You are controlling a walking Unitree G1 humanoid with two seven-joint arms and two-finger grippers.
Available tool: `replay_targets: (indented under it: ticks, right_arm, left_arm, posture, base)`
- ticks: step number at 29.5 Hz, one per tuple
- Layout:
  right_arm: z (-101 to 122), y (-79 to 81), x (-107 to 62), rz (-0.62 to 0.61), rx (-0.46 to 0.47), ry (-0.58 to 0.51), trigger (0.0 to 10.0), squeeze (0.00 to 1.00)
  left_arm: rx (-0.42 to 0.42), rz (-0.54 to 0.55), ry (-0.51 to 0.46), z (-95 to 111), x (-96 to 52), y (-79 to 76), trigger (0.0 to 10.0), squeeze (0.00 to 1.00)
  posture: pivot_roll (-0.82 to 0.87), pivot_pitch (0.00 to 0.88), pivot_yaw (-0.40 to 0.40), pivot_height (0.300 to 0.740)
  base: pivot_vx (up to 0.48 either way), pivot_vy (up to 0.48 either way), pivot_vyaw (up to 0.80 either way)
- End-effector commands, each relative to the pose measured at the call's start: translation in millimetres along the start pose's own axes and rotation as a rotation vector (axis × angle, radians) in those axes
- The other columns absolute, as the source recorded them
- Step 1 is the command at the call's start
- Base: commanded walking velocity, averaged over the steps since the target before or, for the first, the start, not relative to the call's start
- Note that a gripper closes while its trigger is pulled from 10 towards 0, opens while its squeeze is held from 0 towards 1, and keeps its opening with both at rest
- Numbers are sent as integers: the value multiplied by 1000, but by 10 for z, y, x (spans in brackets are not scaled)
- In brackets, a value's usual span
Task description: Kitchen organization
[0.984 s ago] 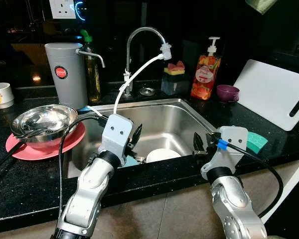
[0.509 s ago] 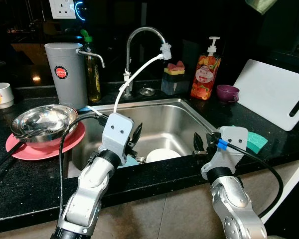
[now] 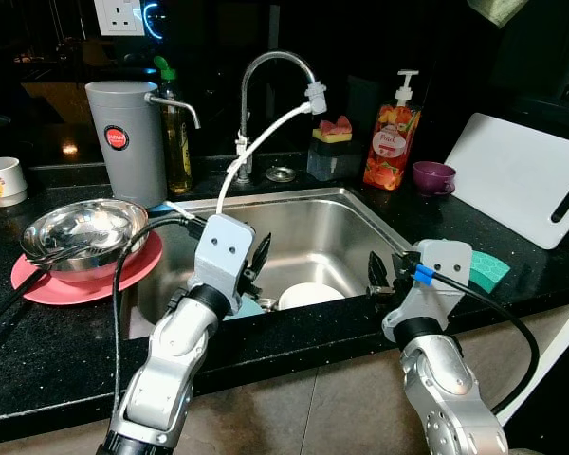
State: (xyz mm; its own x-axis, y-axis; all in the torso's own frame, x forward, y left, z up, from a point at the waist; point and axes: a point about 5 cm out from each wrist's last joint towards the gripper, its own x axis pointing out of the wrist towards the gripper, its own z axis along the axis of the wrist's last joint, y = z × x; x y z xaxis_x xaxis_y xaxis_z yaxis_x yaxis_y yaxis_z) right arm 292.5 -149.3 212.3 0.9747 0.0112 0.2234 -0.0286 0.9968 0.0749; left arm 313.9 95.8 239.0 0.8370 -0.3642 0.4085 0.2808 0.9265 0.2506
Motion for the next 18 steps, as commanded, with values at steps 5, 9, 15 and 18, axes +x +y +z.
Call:
replay_targets:
  ticks: [5,9,15,18]
  right_arm:
    - [2,-26,-19,-8,0,5,10000,0]
    - [2,-24,-20,-7,1,5,10000,0]
    - [5,-10,-7,-3,2,2,10000,0]
    - [0,-17,-12,-3,-1,5,10000,0]
  left_arm:
    - [-7,-10,4,-9,23,-39,10000,0]
    - [-7,-12,4,-10,20,-45,10000,0]
    - [-3,-13,7,-17,11,-22,10000,0]
    - [-5,-12,5,-11,18,-34,10000,0]
  posture:
    - [34,41,-55,740]
    - [38,41,-56,740]
    - [36,41,-56,740]
    - [37,38,-58,740]
  base:
    - [0,0,0]
    - [0,0,0]
    - [0,0,0]
    - [0,0,0]
